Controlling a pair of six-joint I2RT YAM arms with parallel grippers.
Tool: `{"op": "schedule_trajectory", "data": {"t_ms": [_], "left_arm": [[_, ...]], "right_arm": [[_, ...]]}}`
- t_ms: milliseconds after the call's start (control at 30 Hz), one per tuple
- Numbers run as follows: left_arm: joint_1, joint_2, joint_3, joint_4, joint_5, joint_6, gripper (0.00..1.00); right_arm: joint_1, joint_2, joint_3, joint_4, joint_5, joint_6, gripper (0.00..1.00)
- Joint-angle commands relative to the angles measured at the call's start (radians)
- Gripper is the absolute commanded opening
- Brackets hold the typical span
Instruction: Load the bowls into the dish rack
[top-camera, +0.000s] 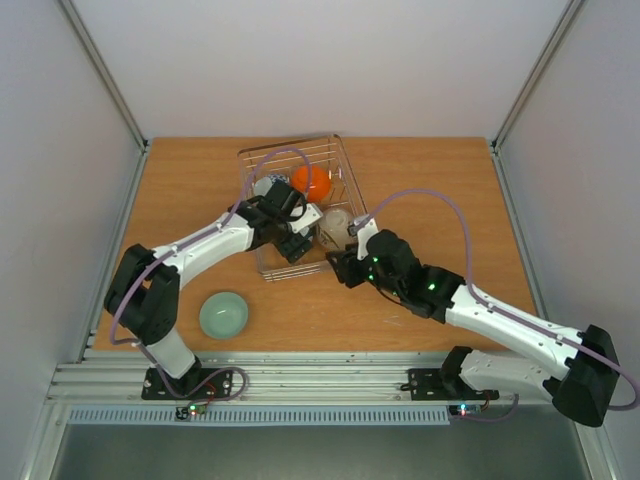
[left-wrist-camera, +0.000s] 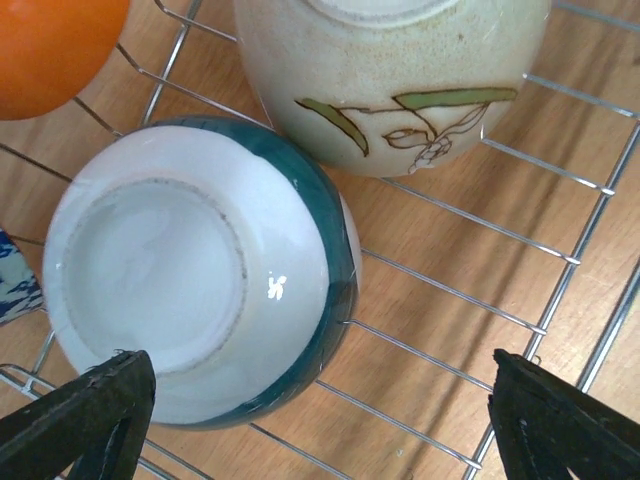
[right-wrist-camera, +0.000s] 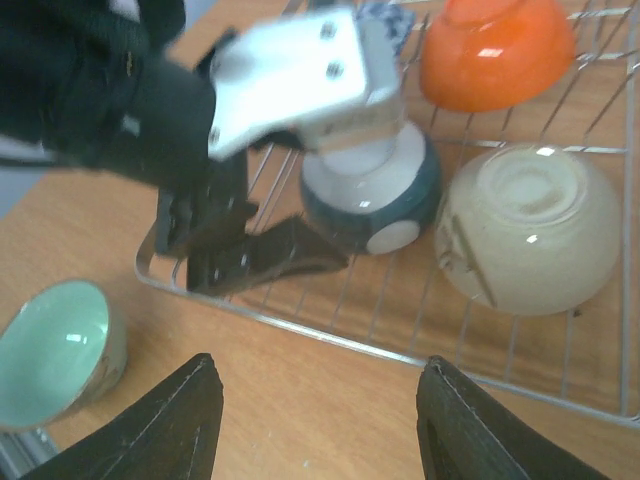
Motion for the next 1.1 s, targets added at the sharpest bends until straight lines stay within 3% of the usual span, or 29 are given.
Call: {"op": "schedule_trajectory", "data": {"t_ms": [0,333,567,1067], "left_arm": [[0.019,-0.081,0.034,0.006,0.067,-0.049,0.91],[0.114,-0.272,0.036,-0.022,0.169,-0.1,0.95],[0.213,-0.372,0.034,-0.081,0.278,-0.099,0.96],[0.283,-0.385,-0.012,-0.082,0.354,-0.104,0.98]], "right_arm": [[0.08,0.064,0.026,-0.056,0.056,-0.014,0.53],[0.247,0.22,0.042,-0.025,-0.015,0.05,0.4],[0.369,0.41,0.151,0.049,-0.096,0.06,0.51],[0.379,0.738,0.395,0.141,-0.197,0.06,0.53]]}}
